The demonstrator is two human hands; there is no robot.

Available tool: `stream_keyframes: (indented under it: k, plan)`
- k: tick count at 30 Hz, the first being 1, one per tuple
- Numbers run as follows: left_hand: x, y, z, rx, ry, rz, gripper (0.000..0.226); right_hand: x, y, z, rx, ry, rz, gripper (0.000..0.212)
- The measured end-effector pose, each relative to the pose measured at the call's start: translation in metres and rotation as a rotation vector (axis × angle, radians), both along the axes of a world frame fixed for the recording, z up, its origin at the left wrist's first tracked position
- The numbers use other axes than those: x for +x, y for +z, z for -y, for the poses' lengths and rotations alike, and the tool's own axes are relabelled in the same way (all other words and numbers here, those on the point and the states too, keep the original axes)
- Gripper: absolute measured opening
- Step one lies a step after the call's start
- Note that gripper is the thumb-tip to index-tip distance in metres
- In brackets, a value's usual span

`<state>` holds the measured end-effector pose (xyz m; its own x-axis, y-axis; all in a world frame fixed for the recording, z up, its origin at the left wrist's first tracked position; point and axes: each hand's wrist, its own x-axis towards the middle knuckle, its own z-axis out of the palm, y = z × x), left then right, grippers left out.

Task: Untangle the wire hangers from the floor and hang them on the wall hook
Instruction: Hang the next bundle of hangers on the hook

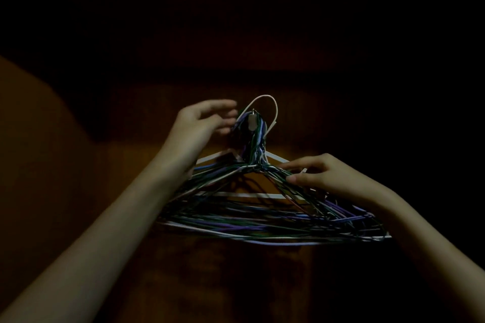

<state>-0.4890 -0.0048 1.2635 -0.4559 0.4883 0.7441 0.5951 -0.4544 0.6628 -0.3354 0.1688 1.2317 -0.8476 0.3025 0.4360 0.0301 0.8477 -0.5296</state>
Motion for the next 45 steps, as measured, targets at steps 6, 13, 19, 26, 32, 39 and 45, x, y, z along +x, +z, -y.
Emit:
stream_keyframes:
  k: [6, 13, 19, 26, 32, 39, 45]
  plan:
    - [-0.002, 0.022, -0.028, -0.069, 0.230, -0.484, 0.051, 0.000, 0.001, 0.000, 0.011, -0.007, 0.015, 0.022]
    - [-0.006, 0.013, -0.032, -0.079, 0.259, -0.666, 0.052, -0.002, -0.002, -0.004, 0.013, 0.002, -0.015, 0.025]
    - [-0.016, 0.000, -0.036, -0.052, 0.316, -0.701, 0.054, -0.007, -0.013, -0.003, 0.167, -0.091, -0.146, 0.036]
    - [-0.021, -0.012, -0.041, -0.012, 0.306, -0.627, 0.050, -0.021, -0.026, 0.008, 0.515, -0.239, -0.322, 0.041]
    - [-0.020, -0.021, -0.043, 0.006, 0.312, -0.557, 0.062, -0.024, -0.031, 0.009, 0.335, -0.140, -0.304, 0.044]
    - [-0.022, -0.029, -0.045, 0.003, 0.373, -0.609, 0.068, -0.021, -0.041, 0.007, 0.262, -0.154, -0.389, 0.029]
    - [-0.019, -0.038, -0.038, -0.060, 0.333, -0.588, 0.065, -0.017, -0.044, 0.014, 0.313, -0.206, -0.371, 0.029]
